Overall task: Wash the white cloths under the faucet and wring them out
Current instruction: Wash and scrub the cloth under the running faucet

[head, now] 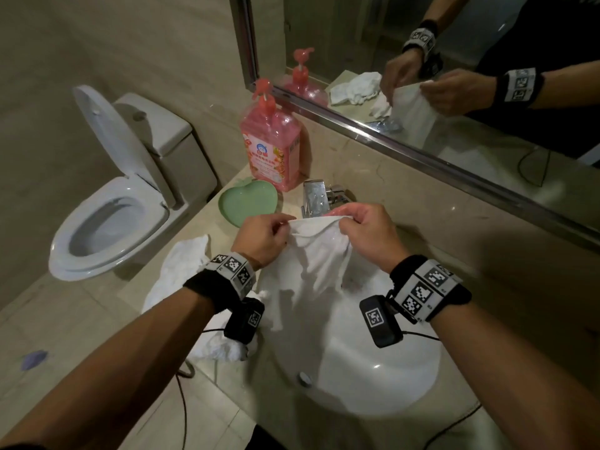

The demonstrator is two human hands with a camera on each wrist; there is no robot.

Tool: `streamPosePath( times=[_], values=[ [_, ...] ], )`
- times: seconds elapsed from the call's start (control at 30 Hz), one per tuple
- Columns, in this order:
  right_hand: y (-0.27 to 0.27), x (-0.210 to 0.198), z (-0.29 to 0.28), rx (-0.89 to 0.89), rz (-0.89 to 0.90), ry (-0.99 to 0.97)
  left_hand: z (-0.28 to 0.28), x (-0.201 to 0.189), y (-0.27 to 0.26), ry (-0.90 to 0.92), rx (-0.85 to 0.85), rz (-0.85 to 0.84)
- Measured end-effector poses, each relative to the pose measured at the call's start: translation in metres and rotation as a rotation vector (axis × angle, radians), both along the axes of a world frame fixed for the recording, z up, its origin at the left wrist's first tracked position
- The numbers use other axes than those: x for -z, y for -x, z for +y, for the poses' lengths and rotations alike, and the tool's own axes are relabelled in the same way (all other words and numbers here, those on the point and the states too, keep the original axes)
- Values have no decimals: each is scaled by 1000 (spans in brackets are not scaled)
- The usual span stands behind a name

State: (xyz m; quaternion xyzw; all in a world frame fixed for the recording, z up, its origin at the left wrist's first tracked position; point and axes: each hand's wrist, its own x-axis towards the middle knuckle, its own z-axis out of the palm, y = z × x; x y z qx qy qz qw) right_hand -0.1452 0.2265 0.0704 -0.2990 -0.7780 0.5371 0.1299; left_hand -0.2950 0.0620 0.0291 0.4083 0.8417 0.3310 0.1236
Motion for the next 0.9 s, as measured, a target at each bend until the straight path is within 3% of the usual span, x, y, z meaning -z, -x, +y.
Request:
streamPosePath(
  times=[0.13,0.23,0.37,0.53,0.7,0.8,0.9],
  values=[
    [-9,6,6,-75,-161,-64,-4,-17,15,135,101,157],
    [-15,20,14,-169,-327,-81,-8,-14,22,172,279,36],
    [-18,50,24,-129,-467,33,-6,10,19,235,376,-131],
    [-12,77,29,-28,-486,116,8,46,13,320,305,-308],
    [-9,93,38,79,-465,108,28,81,11,306,189,-283],
    [-10,98,45,104,-445,103,49,99,9,203,75,-451],
    [-11,101,50,152,-395,103,67,109,6,168,94,-625]
  ],
)
